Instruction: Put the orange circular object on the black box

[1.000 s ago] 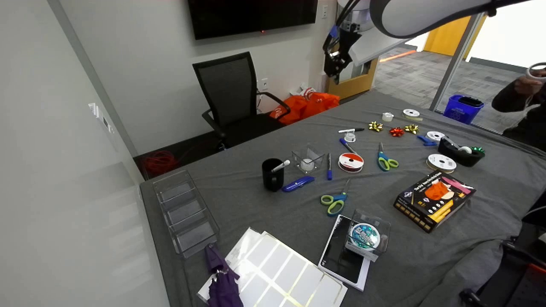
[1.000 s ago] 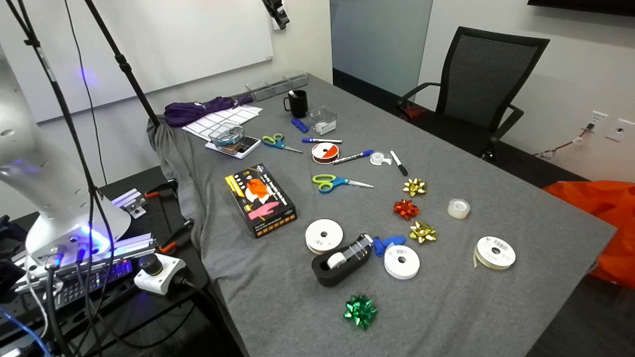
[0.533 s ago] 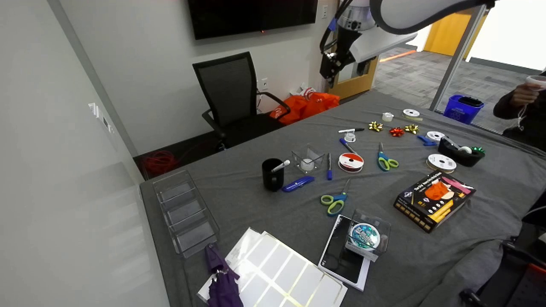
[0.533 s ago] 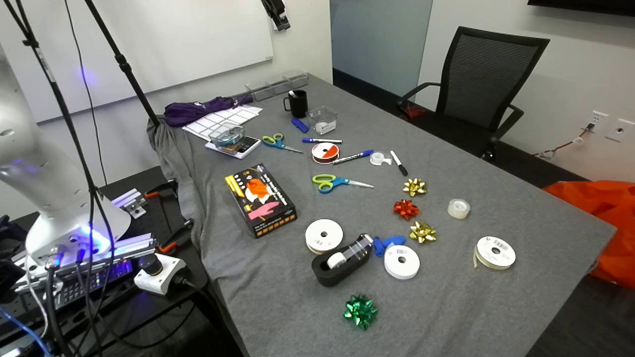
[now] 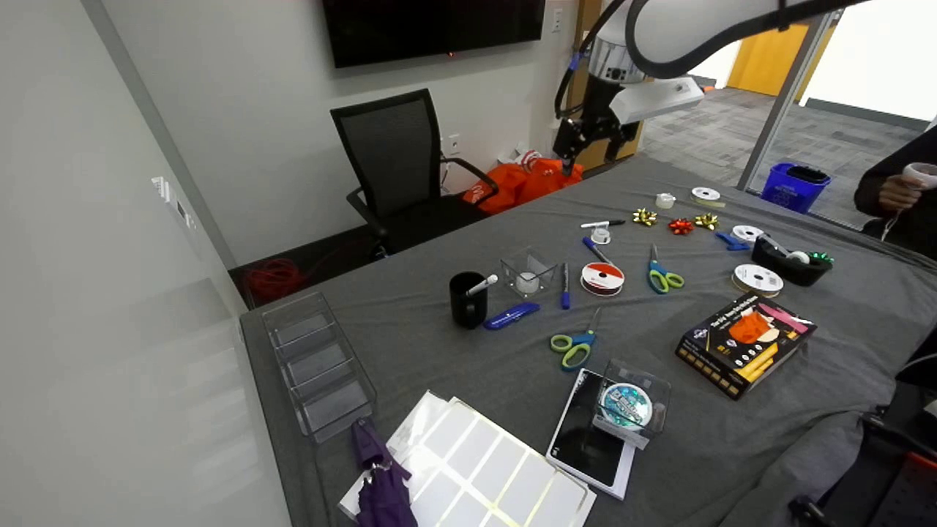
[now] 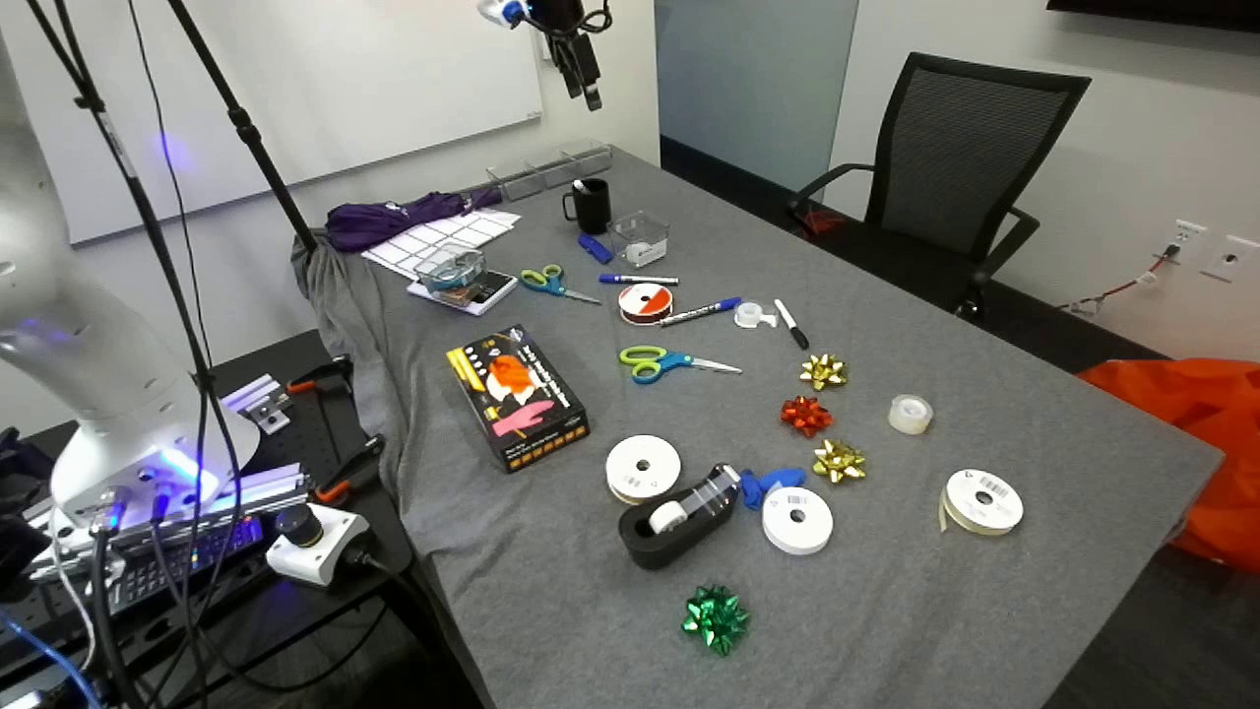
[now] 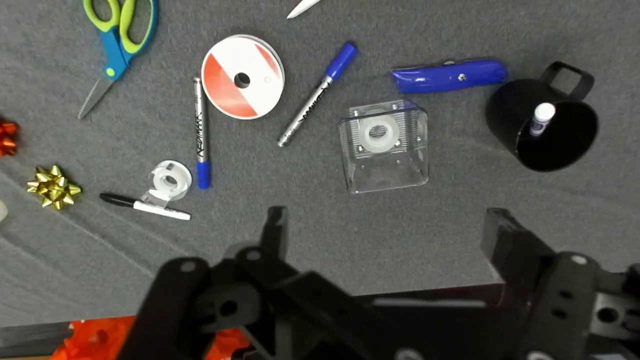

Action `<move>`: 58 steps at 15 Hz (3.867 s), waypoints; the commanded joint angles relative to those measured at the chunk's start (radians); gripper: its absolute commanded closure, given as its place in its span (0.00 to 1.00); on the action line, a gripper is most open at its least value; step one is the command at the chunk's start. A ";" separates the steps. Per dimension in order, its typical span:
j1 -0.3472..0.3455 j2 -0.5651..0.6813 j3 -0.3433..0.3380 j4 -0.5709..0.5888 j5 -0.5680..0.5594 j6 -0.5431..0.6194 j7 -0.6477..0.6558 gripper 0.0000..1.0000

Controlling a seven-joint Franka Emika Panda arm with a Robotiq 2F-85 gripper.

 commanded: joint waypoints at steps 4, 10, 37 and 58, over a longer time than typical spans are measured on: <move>-0.039 0.075 -0.032 -0.082 0.124 0.188 -0.059 0.00; -0.055 0.146 -0.075 -0.096 0.201 0.201 0.022 0.00; -0.092 0.375 -0.153 -0.087 0.238 0.392 0.181 0.00; -0.344 0.438 0.072 -0.153 0.499 0.484 -0.373 0.46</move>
